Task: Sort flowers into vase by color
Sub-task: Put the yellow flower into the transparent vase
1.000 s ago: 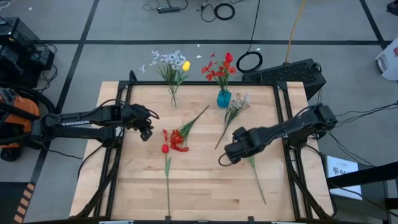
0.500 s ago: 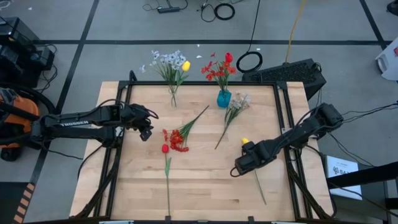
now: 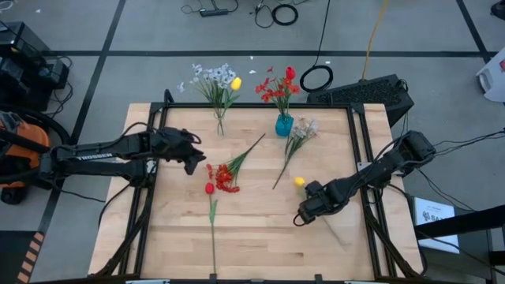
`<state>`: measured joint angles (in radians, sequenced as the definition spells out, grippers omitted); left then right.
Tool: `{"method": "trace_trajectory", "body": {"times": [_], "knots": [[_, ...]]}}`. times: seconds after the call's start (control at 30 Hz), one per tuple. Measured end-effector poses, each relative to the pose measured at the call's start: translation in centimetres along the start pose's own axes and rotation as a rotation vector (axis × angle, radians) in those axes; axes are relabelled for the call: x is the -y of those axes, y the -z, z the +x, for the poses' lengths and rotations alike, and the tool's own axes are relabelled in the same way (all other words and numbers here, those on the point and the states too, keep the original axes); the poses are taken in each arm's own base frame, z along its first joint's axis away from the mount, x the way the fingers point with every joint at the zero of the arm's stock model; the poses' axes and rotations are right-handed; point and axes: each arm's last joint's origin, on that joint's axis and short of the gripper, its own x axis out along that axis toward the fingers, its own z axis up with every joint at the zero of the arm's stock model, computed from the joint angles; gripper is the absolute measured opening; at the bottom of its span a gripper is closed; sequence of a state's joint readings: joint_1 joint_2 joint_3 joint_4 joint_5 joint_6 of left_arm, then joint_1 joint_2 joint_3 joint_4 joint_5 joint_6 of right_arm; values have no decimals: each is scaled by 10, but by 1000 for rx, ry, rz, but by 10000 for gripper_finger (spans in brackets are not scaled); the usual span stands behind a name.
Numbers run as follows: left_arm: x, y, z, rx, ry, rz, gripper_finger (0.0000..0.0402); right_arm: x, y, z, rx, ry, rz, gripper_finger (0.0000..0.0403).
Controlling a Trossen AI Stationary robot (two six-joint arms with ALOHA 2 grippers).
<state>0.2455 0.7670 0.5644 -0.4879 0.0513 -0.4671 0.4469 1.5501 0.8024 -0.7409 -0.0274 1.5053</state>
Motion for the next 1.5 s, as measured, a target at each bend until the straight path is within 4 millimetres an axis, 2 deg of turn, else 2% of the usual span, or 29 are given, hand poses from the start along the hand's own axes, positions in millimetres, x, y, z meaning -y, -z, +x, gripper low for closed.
{"method": "trace_trajectory", "body": {"times": [0.1,0.2,0.4,0.63,0.73,0.83,0.93,1.13,1.33,1.5], "knots": [[6,-9,0,91,60,10,123,-4,-2,-8,53,-22,-38,9],[14,-18,0,179,137,57,123,-6,-4,-25,170,-77,-95,4],[39,-29,9,306,297,172,123,12,-10,-71,439,-174,-221,3],[66,-35,41,439,356,211,123,38,-23,-131,797,-358,-302,1],[74,-37,58,487,372,241,123,40,-32,-154,952,-453,-333,1],[85,-46,72,516,384,268,123,34,-41,-169,1064,-520,-413,1],[99,-63,83,542,382,312,123,24,-49,-174,1129,-559,-491,1],[127,-99,96,625,384,445,123,13,-59,-168,1152,-533,-599,0],[145,-118,104,637,467,489,123,7,-60,-168,1167,-555,-626,0],[152,-125,117,619,487,496,123,7,-60,-168,1178,-541,-648,0]]}}
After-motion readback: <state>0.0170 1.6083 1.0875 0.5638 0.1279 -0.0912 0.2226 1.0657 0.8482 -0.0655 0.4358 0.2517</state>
